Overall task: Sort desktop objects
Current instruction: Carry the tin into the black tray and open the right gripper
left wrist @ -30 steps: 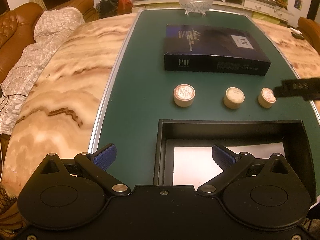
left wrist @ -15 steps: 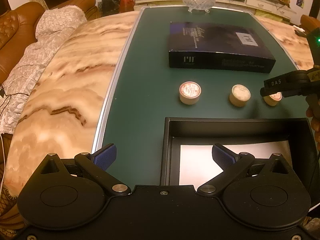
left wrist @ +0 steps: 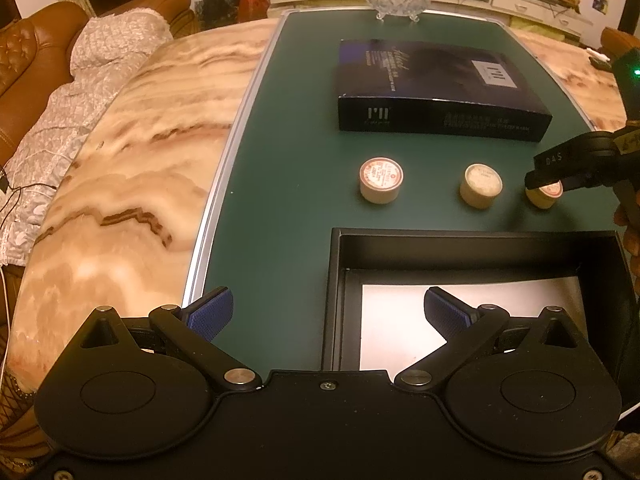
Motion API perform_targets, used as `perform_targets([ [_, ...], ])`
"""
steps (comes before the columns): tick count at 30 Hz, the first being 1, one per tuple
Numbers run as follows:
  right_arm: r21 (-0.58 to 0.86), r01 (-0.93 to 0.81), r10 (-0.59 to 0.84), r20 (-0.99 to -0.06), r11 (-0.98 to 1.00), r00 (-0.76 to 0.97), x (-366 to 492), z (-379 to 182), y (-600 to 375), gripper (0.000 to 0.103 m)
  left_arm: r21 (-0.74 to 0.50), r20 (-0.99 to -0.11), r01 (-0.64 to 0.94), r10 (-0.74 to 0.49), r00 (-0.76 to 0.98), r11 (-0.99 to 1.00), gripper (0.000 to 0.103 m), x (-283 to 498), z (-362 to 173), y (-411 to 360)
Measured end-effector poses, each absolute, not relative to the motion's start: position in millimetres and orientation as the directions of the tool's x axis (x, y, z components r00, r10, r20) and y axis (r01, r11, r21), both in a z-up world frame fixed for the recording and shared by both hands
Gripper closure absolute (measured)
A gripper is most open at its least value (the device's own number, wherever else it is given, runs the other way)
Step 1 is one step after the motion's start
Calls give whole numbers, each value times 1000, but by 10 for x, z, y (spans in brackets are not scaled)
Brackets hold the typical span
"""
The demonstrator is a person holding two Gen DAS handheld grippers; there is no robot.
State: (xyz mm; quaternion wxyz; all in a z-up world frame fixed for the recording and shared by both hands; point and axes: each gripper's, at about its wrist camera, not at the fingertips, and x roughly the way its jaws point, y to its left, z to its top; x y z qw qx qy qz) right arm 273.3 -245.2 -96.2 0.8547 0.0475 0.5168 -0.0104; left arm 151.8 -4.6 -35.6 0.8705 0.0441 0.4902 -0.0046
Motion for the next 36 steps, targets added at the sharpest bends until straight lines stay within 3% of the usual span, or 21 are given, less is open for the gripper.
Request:
perform_targets([
  [13, 92, -10, 85, -866, 996, 492, 1832, -310, -2334, 58, 45, -848, 53, 11, 530, 998, 0, 1392, -272, 0],
  [36, 12, -19, 18, -939, 1000, 343, 1392, -894, -2148, 58, 24, -852, 49, -5, 523, 999, 0, 1251, -257, 78],
])
